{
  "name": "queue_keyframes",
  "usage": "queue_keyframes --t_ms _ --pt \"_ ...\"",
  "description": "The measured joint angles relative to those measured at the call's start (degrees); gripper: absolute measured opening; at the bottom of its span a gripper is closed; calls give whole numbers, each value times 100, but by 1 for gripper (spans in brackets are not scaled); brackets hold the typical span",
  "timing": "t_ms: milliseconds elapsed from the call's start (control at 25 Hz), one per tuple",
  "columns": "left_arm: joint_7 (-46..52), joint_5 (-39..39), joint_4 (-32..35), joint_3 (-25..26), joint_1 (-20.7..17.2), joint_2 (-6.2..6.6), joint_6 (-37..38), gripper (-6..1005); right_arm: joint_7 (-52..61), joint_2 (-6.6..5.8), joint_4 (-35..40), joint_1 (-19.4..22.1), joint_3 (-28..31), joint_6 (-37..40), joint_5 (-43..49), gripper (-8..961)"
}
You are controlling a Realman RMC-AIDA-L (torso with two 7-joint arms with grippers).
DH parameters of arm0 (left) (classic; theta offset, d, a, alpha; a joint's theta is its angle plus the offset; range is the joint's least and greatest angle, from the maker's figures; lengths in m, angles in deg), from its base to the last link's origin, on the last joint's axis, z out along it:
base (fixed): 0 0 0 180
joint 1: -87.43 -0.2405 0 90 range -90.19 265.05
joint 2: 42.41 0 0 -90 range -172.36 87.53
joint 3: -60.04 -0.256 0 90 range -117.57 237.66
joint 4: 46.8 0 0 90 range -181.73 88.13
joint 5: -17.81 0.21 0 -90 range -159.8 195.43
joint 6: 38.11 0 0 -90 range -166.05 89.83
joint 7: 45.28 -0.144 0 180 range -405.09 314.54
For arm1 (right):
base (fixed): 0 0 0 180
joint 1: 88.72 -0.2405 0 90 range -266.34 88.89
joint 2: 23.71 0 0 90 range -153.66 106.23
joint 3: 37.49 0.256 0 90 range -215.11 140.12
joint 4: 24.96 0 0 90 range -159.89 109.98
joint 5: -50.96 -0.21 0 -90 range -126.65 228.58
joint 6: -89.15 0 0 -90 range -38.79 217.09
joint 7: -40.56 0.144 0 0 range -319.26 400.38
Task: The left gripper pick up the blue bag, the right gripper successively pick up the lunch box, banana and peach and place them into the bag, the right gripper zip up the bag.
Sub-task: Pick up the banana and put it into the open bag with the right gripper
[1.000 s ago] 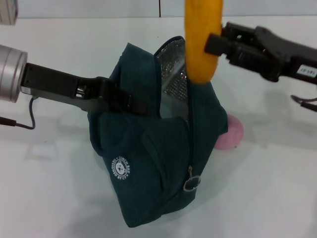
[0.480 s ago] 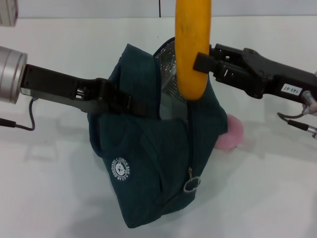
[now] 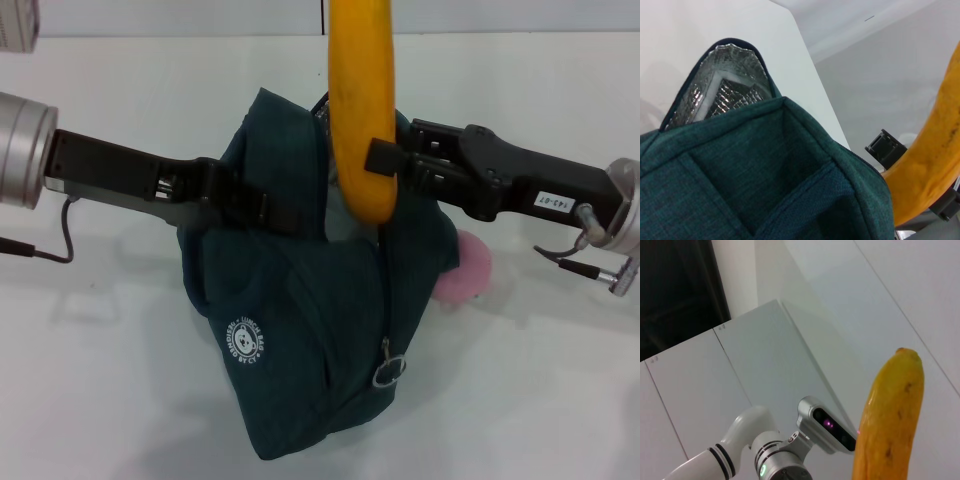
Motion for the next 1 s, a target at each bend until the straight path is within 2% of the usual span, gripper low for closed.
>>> queue_keyframes --t_ms 480,1000 --pt "-66 0 -12 0 -49 -12 -2 43 4 0 -94 -73 52 -88 -229 454" --pt "-139 0 -157 44 -49 26 -15 43 62 0 -189 -38 -192 -372 -175 469"
